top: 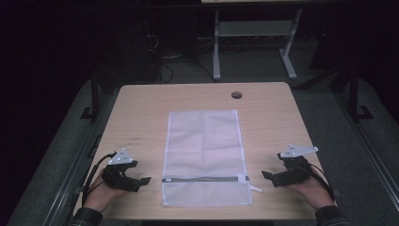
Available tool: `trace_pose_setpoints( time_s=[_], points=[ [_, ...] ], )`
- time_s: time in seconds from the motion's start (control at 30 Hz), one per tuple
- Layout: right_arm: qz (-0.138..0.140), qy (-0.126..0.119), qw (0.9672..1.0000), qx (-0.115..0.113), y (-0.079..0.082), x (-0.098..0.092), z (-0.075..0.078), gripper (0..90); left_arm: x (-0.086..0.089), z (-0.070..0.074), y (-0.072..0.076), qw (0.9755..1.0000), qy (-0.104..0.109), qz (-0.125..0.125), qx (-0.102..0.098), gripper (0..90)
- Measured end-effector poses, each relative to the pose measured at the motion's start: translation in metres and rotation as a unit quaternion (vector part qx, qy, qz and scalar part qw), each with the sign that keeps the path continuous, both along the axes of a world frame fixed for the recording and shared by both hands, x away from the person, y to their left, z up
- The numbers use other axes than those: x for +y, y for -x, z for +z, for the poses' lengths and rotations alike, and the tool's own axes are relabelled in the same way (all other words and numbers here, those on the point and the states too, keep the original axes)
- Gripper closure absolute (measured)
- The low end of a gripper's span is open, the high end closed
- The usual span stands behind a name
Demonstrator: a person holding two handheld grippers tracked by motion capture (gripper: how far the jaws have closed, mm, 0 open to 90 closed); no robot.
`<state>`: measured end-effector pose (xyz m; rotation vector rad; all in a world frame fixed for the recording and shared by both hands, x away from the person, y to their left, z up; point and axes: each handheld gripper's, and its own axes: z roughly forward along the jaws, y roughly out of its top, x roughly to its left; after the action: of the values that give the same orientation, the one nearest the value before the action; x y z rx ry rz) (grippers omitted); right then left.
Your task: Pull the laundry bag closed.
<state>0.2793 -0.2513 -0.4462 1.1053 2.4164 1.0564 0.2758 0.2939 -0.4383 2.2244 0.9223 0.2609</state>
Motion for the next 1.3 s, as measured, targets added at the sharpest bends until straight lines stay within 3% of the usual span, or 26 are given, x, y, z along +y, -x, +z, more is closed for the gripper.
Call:
trace_pose_setpoints(
  time_s=[0.33, 0.63, 1.0, 1.3],
  points=[
    [0.004, -0.002, 1.0000, 0.002, 0.001, 0.001, 0.002, 6.3, -0.001, 0.002, 0.001, 1.0000, 0.003, -0.002, 0.003, 12.2],
    [0.051, -0.010, 0.9986, -0.003, 0.001, 0.014, 0.008, 8.9, -0.004, 0.003, -0.001, 1.0000, 0.005, -0.001, 0.007, 12.3],
    [0.104, -0.013, 0.9944, -0.012, 0.000, 0.048, 0.018, 13.0, -0.001, 0.002, 0.000, 1.0000, 0.003, -0.005, 0.004, 12.2],
    [0.160, -0.021, 0.9869, -0.008, -0.004, 0.083, 0.021, 17.5, 0.000, 0.002, 0.000, 1.0000, 0.003, -0.003, 0.004, 12.3]
  ],
)
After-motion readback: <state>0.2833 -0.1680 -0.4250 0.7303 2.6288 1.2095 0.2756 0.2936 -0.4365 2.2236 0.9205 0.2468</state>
